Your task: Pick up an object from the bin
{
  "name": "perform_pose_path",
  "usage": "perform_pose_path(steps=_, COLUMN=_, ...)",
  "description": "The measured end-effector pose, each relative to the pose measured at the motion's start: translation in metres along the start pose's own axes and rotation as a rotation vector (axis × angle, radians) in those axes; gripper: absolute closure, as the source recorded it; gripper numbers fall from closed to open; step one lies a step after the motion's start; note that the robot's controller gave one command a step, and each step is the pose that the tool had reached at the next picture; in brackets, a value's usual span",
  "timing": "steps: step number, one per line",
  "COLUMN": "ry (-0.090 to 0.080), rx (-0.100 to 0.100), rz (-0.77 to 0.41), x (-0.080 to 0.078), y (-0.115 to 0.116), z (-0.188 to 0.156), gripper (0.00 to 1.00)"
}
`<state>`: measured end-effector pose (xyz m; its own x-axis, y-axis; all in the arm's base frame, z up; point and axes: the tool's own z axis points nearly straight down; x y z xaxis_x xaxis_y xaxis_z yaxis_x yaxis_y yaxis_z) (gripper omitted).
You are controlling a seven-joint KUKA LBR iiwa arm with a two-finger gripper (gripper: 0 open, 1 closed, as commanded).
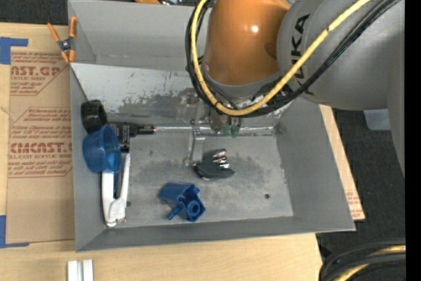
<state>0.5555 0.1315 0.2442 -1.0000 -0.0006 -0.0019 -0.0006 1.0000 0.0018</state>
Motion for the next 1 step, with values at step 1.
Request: perform_pose_path(steps=1, ry=0.000, rx=0.000, rz=0.000, x=0.0000, y=0.0000, z=0.0000, gripper=0.00)
